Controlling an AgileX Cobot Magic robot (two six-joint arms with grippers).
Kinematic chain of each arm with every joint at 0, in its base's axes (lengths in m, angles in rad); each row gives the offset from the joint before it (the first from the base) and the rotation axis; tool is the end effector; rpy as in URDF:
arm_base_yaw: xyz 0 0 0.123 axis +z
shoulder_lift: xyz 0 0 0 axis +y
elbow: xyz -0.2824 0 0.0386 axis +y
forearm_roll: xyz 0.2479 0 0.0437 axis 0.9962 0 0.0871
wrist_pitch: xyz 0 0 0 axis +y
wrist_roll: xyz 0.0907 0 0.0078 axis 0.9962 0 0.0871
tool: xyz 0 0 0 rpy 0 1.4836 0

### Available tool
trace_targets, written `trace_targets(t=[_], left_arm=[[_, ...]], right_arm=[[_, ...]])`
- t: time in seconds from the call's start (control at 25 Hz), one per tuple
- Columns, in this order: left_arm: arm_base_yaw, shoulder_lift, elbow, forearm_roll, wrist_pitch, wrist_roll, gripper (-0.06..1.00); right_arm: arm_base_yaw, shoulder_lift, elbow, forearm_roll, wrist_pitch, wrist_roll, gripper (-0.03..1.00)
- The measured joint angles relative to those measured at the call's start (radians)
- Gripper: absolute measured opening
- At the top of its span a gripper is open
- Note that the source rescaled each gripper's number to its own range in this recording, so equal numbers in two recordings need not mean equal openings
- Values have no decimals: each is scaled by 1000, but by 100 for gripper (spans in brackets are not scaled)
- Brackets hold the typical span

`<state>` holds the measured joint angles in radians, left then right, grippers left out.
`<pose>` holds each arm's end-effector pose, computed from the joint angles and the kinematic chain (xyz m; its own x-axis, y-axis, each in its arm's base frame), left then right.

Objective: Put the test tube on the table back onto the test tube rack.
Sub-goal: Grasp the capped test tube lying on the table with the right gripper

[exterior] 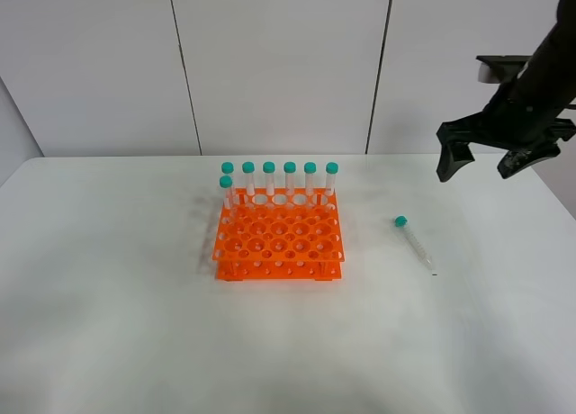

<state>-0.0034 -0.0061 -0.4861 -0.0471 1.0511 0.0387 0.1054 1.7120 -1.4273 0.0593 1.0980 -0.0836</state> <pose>-0.0038 -0.0037 0.2741 -0.4533 0.0168 -0.8912 0.0467 0.9989 -0.0049 0.3503 0.0419 0.2820 -0.9485 -0.1571 -0.2749 -0.1733 0.9842 0.0353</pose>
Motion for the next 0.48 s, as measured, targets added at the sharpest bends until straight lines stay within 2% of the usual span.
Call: trace_targets(t=[0.12,0.32,0.48], left_arm=[[0,0,0,0,0,0,91],[0,0,0,0,0,0,91],[0,0,0,0,0,0,91]], right_arm=[[37,16,0,-15,-4,-5,91],[41,45,0,-112,-5,-9,91],[41,95,0,-86,-25,-9,91]])
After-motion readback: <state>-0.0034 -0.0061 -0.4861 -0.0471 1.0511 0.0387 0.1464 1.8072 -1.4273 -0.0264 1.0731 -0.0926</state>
